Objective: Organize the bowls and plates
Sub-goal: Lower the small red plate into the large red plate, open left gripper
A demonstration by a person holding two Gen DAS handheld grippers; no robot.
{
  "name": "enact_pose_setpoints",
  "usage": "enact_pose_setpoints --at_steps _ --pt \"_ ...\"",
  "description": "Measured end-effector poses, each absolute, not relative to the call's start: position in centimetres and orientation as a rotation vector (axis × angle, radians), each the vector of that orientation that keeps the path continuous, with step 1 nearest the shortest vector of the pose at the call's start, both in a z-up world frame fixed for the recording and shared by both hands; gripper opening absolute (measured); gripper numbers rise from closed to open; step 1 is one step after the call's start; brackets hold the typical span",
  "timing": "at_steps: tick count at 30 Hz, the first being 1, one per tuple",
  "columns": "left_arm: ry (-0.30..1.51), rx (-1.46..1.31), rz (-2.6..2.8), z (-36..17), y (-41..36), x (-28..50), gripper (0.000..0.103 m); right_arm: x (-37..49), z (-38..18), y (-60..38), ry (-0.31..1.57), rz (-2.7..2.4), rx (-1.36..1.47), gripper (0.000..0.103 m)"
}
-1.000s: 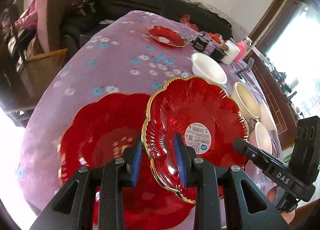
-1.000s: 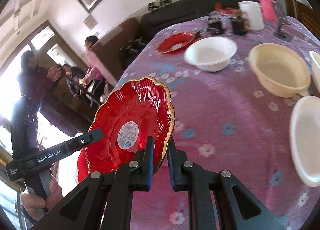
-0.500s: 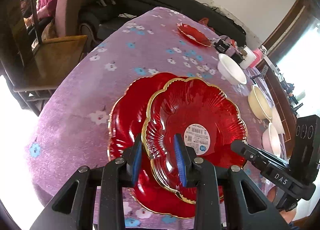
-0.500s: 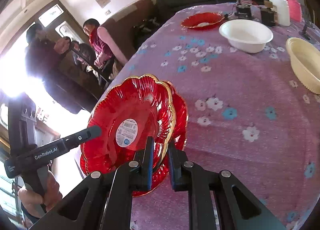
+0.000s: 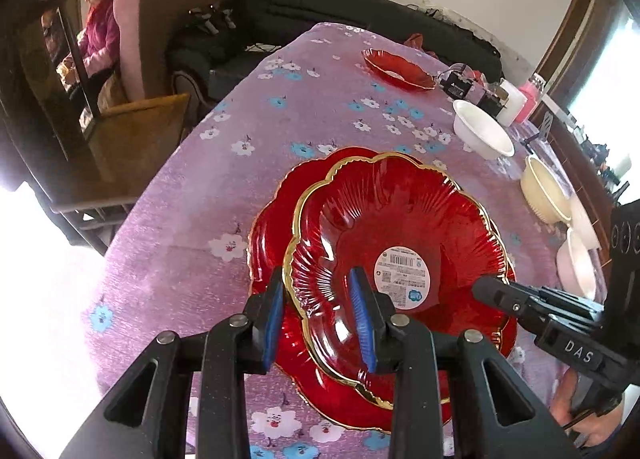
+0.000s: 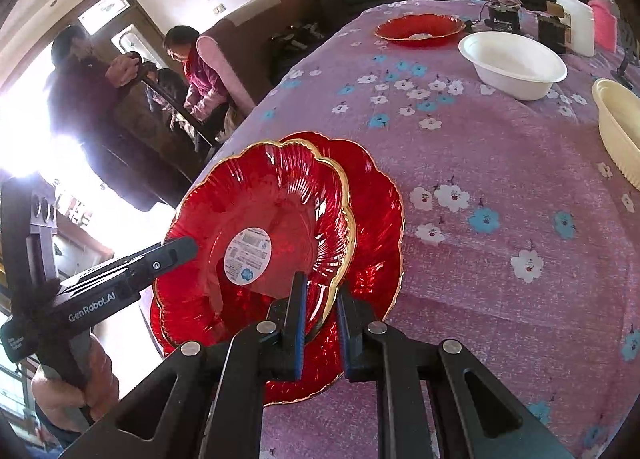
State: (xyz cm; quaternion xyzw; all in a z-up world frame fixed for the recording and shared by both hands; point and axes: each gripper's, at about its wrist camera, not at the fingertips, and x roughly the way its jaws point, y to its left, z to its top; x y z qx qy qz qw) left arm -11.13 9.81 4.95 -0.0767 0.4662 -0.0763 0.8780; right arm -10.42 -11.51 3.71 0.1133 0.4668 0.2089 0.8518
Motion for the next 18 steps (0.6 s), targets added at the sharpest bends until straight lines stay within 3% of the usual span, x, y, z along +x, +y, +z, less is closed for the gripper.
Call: enact_pose_setpoints --at_steps 3,15,18 --pt "0.953 -0.172 -0.164 5.4 10.4 -11.2 0.041 -10.4 3.6 -11.5 0.979 0.429 0.235 0.015" --pt "0.942 -0.153 -0.170 5.5 10.1 -11.3 0.042 -10.9 4.1 -10.7 0.959 0.408 0.156 0.017" --pt "0.934 -0.144 -0.169 5.6 9.9 -11.5 0.042 -11.1 4.5 -10.7 0.941 0.401 0.131 0.025"
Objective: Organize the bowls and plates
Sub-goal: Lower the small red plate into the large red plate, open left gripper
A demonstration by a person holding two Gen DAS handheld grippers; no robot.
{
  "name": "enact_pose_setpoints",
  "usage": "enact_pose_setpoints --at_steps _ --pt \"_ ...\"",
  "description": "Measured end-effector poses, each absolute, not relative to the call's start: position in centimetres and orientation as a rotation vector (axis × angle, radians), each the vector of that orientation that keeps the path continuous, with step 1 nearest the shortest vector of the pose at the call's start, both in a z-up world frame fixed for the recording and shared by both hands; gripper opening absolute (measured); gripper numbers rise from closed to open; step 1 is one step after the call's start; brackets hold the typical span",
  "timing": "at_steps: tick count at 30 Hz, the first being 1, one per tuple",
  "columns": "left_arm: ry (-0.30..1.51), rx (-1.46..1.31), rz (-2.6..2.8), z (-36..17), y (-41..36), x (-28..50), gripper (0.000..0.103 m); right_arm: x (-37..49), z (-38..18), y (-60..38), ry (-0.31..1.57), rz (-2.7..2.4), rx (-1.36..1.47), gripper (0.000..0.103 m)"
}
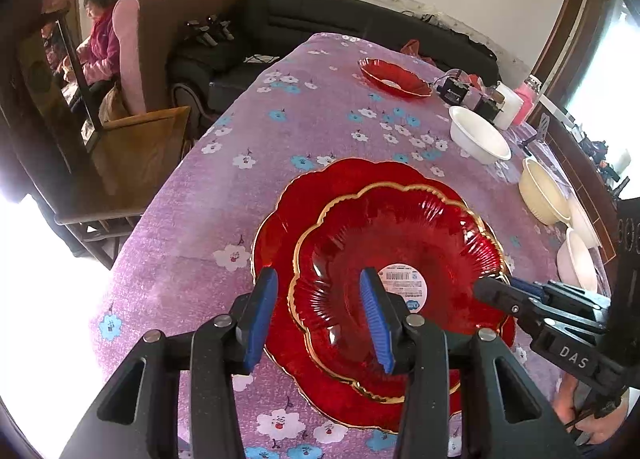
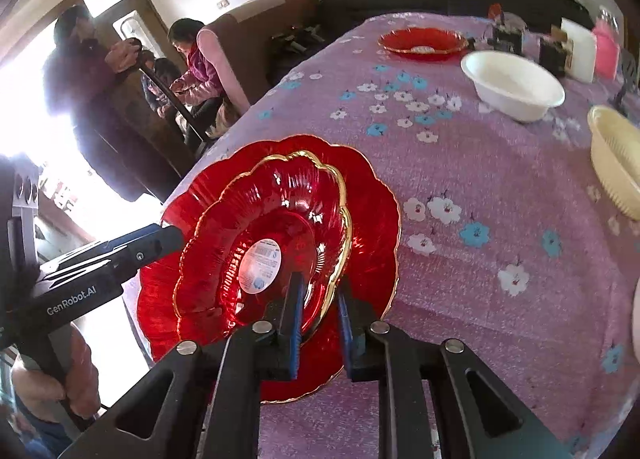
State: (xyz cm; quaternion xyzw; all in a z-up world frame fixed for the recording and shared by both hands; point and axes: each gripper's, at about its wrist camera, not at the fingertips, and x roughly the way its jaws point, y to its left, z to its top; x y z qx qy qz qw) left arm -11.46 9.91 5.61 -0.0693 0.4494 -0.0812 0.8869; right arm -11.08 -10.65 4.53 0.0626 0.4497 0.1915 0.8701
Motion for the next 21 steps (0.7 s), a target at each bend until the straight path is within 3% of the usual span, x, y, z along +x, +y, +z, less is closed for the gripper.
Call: enact_pose_setpoints --at_steps 5,21 --pt "0.929 -0.145 -0.174 5.7 9.7 -11.6 0.046 -11.2 5.4 -11.8 0.909 0.384 0.153 0.037" --pt "0.913 -0.091 -0.222 6.2 6.5 -11.9 0.046 -11.5 6.2 -16.7 0.849 0.327 0.280 0.038"
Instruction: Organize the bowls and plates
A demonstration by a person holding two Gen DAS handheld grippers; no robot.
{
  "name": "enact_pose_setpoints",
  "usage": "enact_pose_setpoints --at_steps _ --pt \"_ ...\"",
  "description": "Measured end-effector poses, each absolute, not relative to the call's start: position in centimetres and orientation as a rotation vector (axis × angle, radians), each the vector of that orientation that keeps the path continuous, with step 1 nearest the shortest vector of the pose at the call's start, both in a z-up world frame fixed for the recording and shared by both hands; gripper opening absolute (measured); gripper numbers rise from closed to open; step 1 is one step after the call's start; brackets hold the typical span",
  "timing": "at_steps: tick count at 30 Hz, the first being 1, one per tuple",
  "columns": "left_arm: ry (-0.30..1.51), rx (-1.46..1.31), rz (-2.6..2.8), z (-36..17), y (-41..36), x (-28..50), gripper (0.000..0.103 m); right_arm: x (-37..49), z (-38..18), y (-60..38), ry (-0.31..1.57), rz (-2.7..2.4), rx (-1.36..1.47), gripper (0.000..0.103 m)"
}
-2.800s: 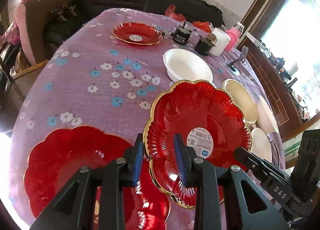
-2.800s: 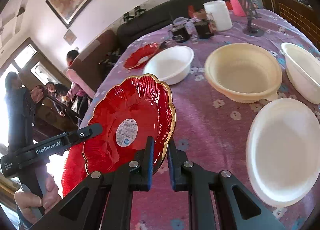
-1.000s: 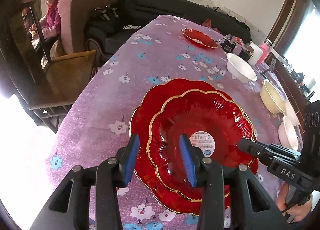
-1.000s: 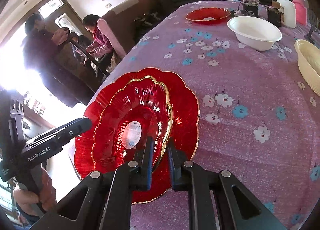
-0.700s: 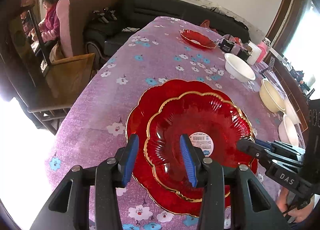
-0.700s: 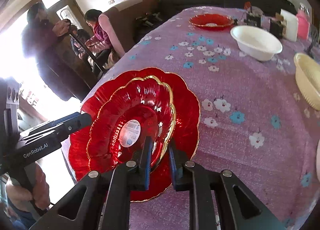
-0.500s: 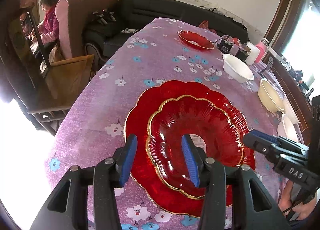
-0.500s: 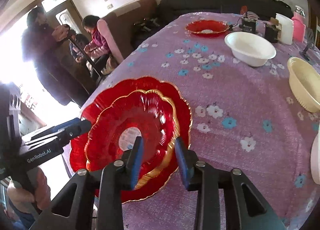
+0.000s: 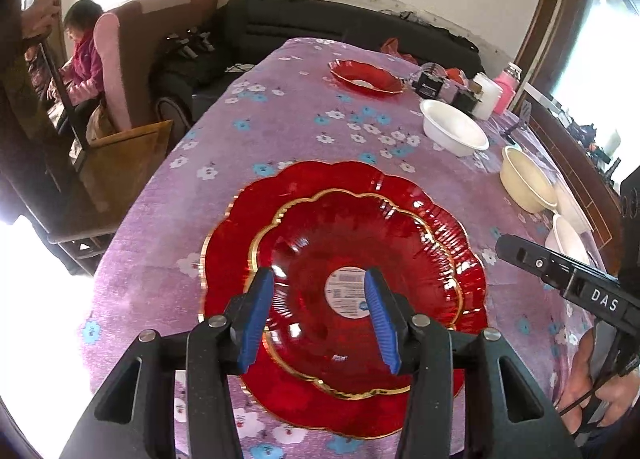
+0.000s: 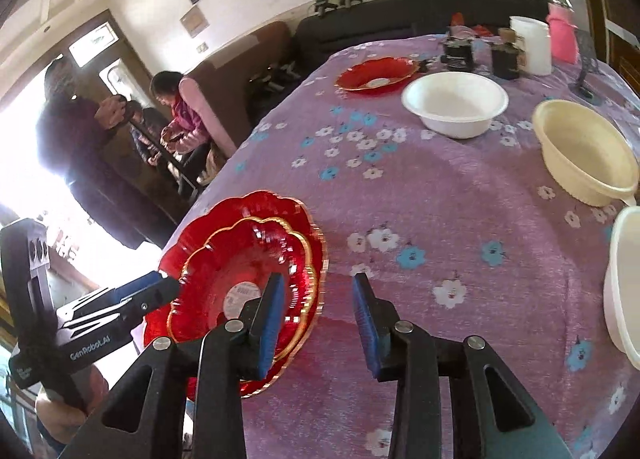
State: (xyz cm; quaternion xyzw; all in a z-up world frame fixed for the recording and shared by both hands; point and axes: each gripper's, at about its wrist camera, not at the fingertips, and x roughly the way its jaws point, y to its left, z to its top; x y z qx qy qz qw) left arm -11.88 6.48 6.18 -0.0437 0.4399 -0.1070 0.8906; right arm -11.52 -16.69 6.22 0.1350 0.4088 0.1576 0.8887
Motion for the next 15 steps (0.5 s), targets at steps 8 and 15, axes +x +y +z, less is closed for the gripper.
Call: enact_pose_setpoints --at_steps 8,15 --pt "0.901 -0.044 -0.202 5.8 4.5 -11.8 0.053 -11.5 5.1 -18.4 0.862 0.303 0.317 0.044" --pt "0.870 0.027 -0.164 5.4 2.7 -11.8 0.053 -11.5 3.9 -20.1 0.870 0.271 0.352 0.045"
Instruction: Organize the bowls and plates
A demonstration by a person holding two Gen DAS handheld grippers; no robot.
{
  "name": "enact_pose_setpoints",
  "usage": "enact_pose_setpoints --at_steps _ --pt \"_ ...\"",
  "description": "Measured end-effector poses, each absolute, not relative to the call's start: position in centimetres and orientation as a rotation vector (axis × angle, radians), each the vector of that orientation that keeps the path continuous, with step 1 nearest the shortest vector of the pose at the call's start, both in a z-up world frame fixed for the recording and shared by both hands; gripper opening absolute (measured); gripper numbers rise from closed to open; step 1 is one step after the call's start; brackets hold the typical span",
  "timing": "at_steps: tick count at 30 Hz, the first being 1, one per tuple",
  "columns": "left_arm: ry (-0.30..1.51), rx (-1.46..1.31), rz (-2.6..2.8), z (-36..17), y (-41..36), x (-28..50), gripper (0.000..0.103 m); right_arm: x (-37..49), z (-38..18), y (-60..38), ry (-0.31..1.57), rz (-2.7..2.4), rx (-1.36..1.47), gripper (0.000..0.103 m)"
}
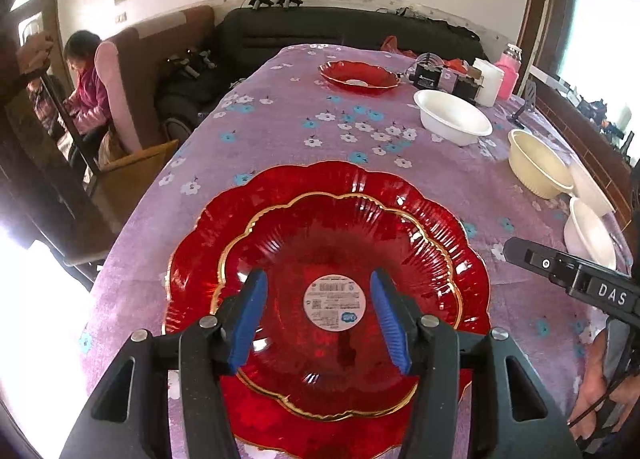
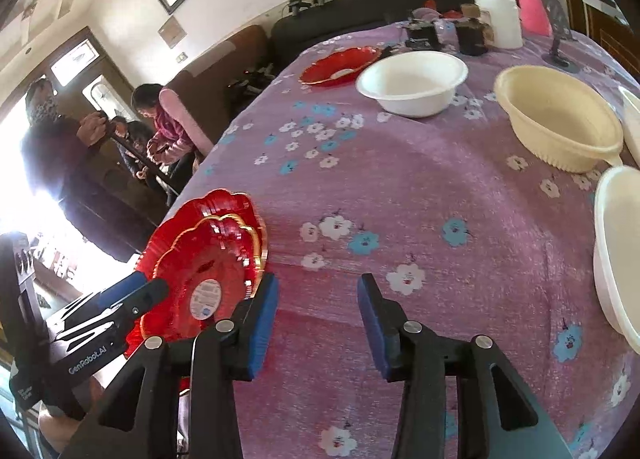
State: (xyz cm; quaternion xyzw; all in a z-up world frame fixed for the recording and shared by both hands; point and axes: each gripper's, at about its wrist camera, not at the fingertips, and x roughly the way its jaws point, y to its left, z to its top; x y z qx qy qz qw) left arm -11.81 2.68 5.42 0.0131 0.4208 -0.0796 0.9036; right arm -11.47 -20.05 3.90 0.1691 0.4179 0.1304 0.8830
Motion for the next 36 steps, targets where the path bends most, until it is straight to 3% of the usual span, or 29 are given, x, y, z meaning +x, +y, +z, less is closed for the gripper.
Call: enact_pose_setpoints --at_steps 24,36 --pt "0.713 0.241 -0.199 6.8 -6.1 -13.3 0.061 -11.6 0.8 -25.5 0.851 0.162 0.414 0.047" --pt "0.728 0.355 -0.303 4.3 -12.4 -14.3 0.062 -12.2 0.8 -26.6 0.834 0.178 0.459 0.047"
